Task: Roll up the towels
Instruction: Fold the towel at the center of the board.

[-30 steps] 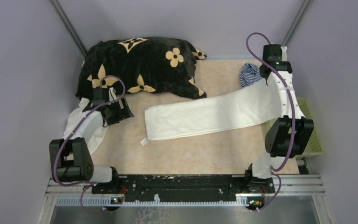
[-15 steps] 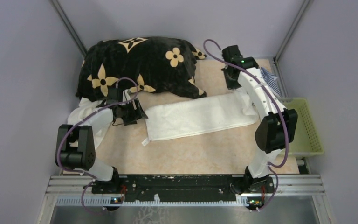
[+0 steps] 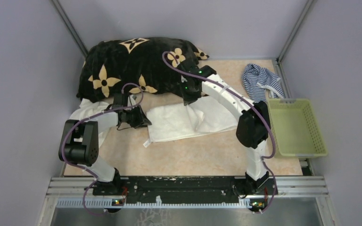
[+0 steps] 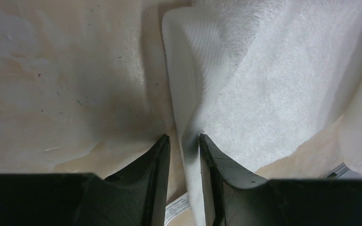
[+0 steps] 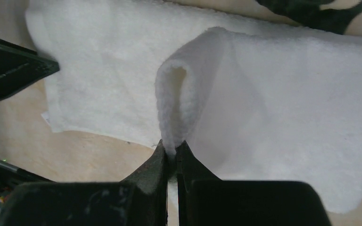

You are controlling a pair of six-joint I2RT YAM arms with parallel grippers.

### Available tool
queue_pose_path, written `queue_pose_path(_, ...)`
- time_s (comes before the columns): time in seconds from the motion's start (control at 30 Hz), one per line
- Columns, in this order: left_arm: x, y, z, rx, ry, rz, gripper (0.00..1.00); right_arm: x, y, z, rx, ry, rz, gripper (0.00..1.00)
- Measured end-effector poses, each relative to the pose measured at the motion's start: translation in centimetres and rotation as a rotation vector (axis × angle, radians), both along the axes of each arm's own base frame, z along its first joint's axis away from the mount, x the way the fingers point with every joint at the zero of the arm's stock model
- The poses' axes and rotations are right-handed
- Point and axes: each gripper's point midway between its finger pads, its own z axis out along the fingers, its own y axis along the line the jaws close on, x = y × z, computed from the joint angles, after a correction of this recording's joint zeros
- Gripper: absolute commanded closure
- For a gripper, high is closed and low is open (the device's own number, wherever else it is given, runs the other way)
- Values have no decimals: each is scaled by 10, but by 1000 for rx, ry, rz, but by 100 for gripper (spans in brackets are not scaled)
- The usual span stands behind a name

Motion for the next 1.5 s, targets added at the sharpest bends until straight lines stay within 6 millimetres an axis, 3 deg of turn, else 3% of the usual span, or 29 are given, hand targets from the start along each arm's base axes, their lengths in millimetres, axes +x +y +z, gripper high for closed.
queue_pose_path(0.33, -3, -7, -2, -35, -7, -16, 71, 1, 87, -16, 179, 87, 20, 100)
queue_pose_path(0.6, -4, -9, -3, -43, -12, -23, 73, -12, 129, -23, 271, 158, 46, 100)
queue_pose_path(0.87, -4, -9, -3, -47, -14, -24, 73, -19, 146, -51, 280, 228, 41, 98)
queue_pose_path(1.17, -4, -10, -2, -50, -20, -21, 60, -25, 161, -51, 349, 276, 74, 54)
queue_pose_path(1.3, -6, -7, 0, -28, -26, -15, 50, -27, 168, -45, 388, 280, 125, 51)
queue_pose_path(1.4, -9, 0, 3, 9, -27, 4, 41, -24, 160, -43, 395, 258, 147, 50)
queue_pose_path(1.5, -15, 13, 6, 73, -24, 37, 35, -25, 137, -40, 389, 238, 138, 49)
